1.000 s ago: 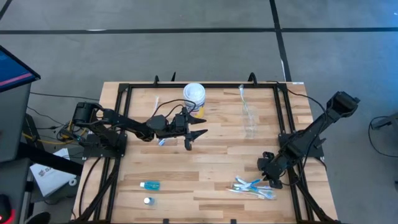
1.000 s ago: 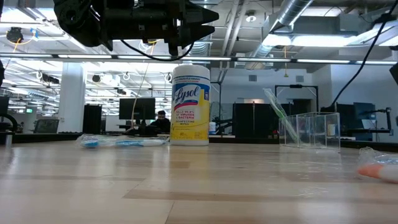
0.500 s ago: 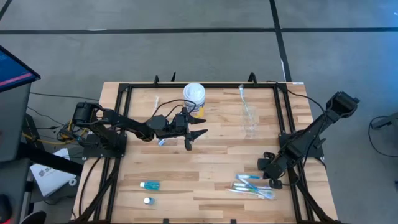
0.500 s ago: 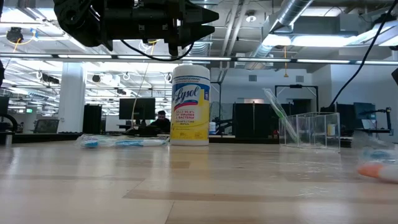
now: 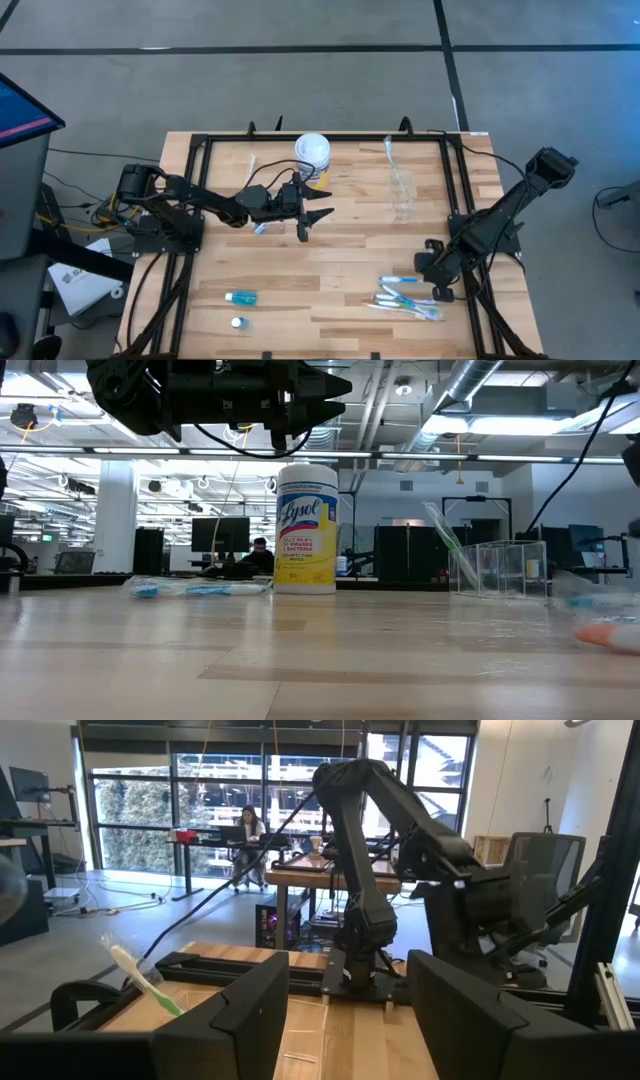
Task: Pick & Place toothbrushing station
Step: Put the blue toothbrush into the transparent organizer
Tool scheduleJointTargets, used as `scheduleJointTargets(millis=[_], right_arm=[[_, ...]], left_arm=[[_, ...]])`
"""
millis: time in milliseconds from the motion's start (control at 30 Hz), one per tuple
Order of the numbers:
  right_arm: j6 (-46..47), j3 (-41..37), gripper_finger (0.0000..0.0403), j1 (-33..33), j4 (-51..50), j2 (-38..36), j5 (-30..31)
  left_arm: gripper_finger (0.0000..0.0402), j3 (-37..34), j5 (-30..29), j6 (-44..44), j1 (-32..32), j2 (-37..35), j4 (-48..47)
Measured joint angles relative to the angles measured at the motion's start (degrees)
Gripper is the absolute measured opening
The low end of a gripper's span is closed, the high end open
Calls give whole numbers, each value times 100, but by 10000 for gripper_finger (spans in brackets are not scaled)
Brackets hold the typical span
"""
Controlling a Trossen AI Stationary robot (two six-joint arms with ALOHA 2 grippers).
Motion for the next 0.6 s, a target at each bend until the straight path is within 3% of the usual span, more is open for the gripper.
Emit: scheduleJointTargets(millis=[600], right_arm=[[-1676, 1713, 0, -589, -1843, 135, 1485]], left_arm=[[197, 0, 324, -497, 0, 1, -25]])
